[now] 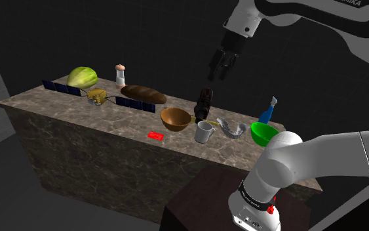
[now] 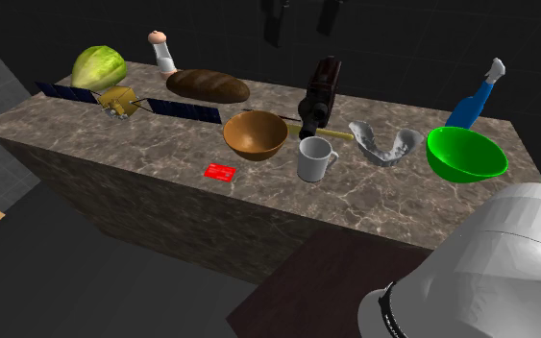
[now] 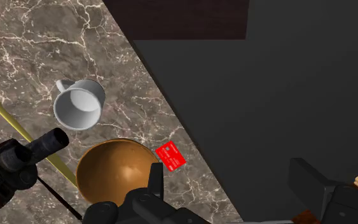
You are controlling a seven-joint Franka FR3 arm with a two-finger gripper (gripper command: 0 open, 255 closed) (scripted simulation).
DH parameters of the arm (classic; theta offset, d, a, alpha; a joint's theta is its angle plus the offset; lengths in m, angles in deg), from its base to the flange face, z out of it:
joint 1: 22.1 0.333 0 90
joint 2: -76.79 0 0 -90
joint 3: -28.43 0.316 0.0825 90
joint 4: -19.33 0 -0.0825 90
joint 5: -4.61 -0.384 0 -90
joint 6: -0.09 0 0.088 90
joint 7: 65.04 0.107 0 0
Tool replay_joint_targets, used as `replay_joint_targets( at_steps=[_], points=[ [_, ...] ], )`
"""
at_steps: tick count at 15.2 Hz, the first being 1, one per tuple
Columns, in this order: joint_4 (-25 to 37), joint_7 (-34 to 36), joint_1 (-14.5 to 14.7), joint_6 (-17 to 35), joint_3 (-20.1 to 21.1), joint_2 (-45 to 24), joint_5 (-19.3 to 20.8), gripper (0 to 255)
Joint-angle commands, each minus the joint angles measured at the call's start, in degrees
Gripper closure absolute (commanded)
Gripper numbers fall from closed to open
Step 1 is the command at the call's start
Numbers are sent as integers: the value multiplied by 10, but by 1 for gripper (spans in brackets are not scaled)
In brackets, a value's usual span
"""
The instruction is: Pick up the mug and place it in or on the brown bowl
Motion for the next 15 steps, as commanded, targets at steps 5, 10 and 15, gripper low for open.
replay_joint_targets(
  at_steps=[5,10,15],
  points=[
    [-68,-16,-8,62,-3,-4,20,0],
    [-142,-34,-20,146,-10,-25,45,0],
    [-201,-49,-35,237,-19,-67,72,0]
  ],
)
